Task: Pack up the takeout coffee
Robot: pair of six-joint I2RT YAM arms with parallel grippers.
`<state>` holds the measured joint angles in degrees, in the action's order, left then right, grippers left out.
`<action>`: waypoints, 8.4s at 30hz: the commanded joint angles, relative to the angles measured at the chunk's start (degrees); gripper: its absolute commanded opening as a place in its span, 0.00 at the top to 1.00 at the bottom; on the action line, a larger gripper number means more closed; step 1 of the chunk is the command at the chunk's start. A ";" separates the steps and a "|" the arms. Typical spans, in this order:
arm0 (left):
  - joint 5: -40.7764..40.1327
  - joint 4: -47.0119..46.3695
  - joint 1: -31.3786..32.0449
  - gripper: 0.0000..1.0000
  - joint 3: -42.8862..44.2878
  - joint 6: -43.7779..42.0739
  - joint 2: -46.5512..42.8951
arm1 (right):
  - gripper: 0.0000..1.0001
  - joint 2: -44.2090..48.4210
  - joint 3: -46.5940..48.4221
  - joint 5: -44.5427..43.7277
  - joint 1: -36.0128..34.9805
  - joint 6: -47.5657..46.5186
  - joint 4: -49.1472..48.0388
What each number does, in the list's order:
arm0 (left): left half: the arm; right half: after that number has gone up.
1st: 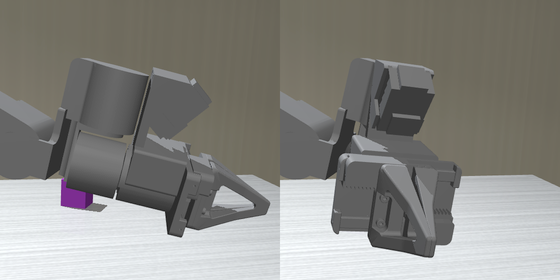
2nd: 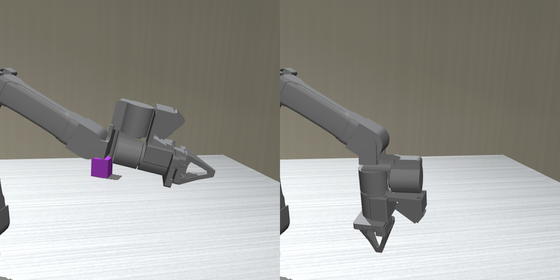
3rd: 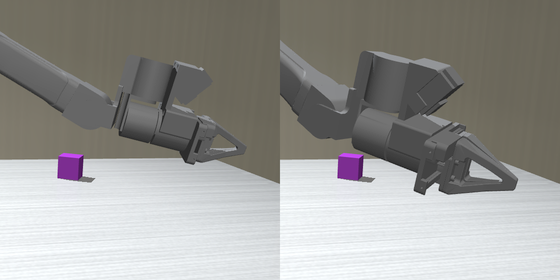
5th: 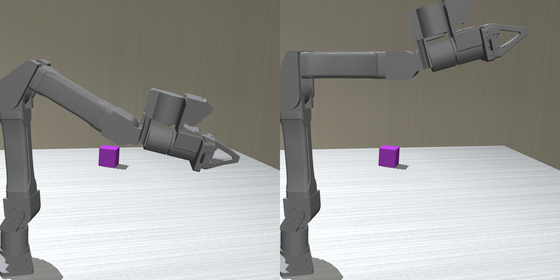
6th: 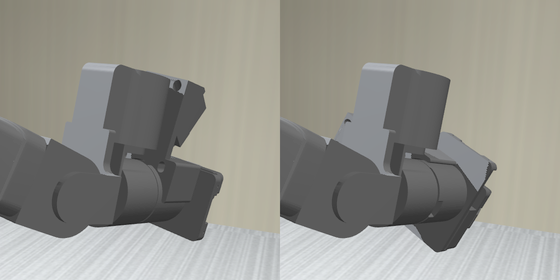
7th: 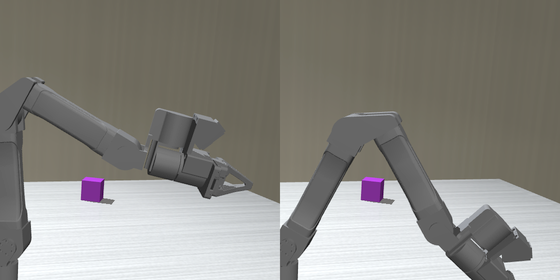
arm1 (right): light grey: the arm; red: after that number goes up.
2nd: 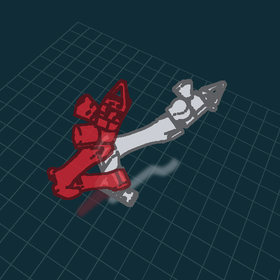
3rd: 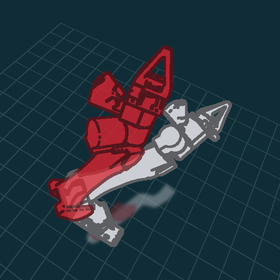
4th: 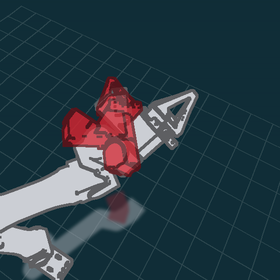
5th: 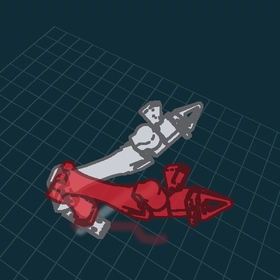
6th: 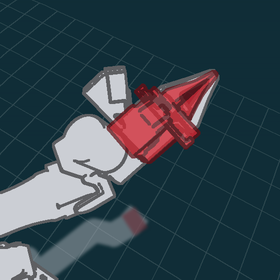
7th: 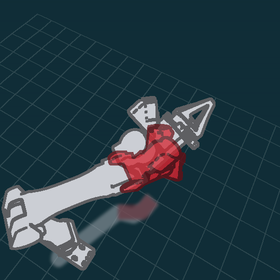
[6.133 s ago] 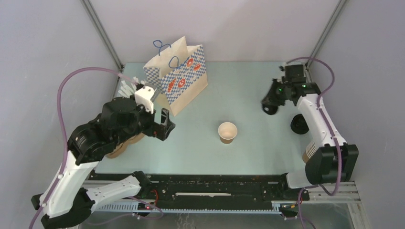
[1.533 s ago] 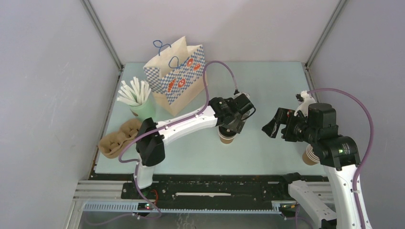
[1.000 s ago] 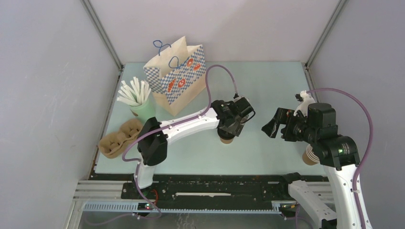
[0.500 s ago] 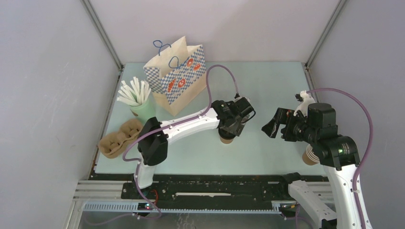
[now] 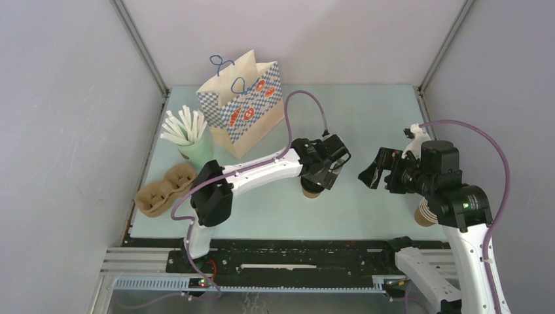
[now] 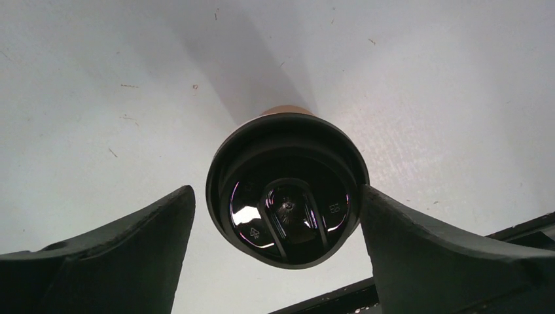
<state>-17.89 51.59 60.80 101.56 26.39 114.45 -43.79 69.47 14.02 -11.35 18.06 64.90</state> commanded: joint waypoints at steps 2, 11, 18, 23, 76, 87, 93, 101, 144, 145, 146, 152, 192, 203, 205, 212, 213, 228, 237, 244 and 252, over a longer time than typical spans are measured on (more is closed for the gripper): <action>-1.54 2.96 -0.54 0.00 1.82 -0.46 -3.92 | 0.00 -0.68 -0.04 0.96 -0.33 -1.28 -2.48; 11.25 1.37 -6.34 0.01 -9.49 6.43 -25.53 | 0.00 -7.30 -0.51 9.21 0.66 -1.67 -5.24; 37.59 -27.88 -18.38 0.04 -34.96 20.77 -35.80 | 0.04 -22.76 -11.06 36.93 3.91 6.05 -22.54; 40.06 -37.02 -19.29 0.09 -40.78 24.84 -32.06 | 0.11 -32.49 -17.30 42.46 4.13 8.55 -35.33; 30.18 -42.30 -21.61 0.53 -61.65 21.93 -13.61 | 0.43 -51.20 -33.73 26.79 5.06 10.66 -53.51; 31.02 -34.01 -21.18 0.51 -50.64 19.12 -14.84 | 0.12 -39.86 -25.36 41.19 4.25 13.02 -49.26; 31.03 -34.00 -21.12 0.51 -50.63 19.55 -14.67 | 0.10 -40.04 -27.77 43.05 0.04 14.03 -52.82; 31.02 -33.85 -20.73 0.51 -49.84 19.90 -14.02 | 0.16 -42.95 -32.46 39.23 0.12 15.50 -58.15; 29.11 -34.60 -18.90 0.51 -53.96 18.60 -12.76 | 0.30 -54.61 -29.67 40.28 6.88 20.62 -67.92; 29.11 -34.24 -18.95 0.51 -53.57 18.33 -12.70 | 0.25 -52.57 -28.37 41.28 7.29 21.10 -66.77; 29.14 -33.92 -18.90 0.51 -53.16 18.12 -12.62 | 0.20 -50.40 -27.22 41.66 7.45 21.13 -65.50; 28.97 -33.83 -18.87 0.51 -52.58 18.08 -12.55 | 0.07 -43.96 -26.02 43.32 5.82 19.90 -59.15; 29.41 -36.03 -18.52 0.52 -54.21 18.61 -10.60 | 0.30 -47.70 -38.78 32.23 1.98 18.20 -62.92; 29.74 -37.41 -18.18 0.52 -55.61 18.80 -8.71 | 0.34 -49.37 -39.51 16.34 0.95 20.90 -59.04; 29.52 -37.62 -18.16 0.52 -55.99 18.70 -8.17 | 0.39 -50.60 -40.89 14.94 0.81 21.74 -58.62; 28.31 -37.03 -17.86 0.52 -56.42 17.94 -7.88 | 0.45 -48.94 -37.73 6.69 -3.27 22.37 -50.54; 28.07 -36.23 -17.82 0.52 -55.91 17.46 -7.97 | 0.45 -48.30 -36.75 6.42 -3.58 22.20 -49.44; 28.70 -21.24 -17.66 0.42 -33.39 13.01 -12.50 | 0.09 -31.62 -21.56 31.95 3.82 7.34 -40.02; 26.99 -16.24 -19.97 0.15 -29.50 13.25 -21.87 | 0.05 -31.38 -11.11 15.16 -2.64 -2.16 -24.96; 28.19 -13.73 -20.72 0.04 -23.06 11.68 -29.34 | 0.01 -33.59 -4.70 4.20 -10.23 -4.33 -20.71; 24.69 -10.85 -20.74 0.02 -25.60 11.36 -40.60 | 0.00 -39.72 2.62 -6.52 -19.38 -8.08 -15.17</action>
<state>10.09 38.11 40.10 77.34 39.33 81.19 -80.38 67.00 16.34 -25.98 14.11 45.28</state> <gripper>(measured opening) 0.975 0.993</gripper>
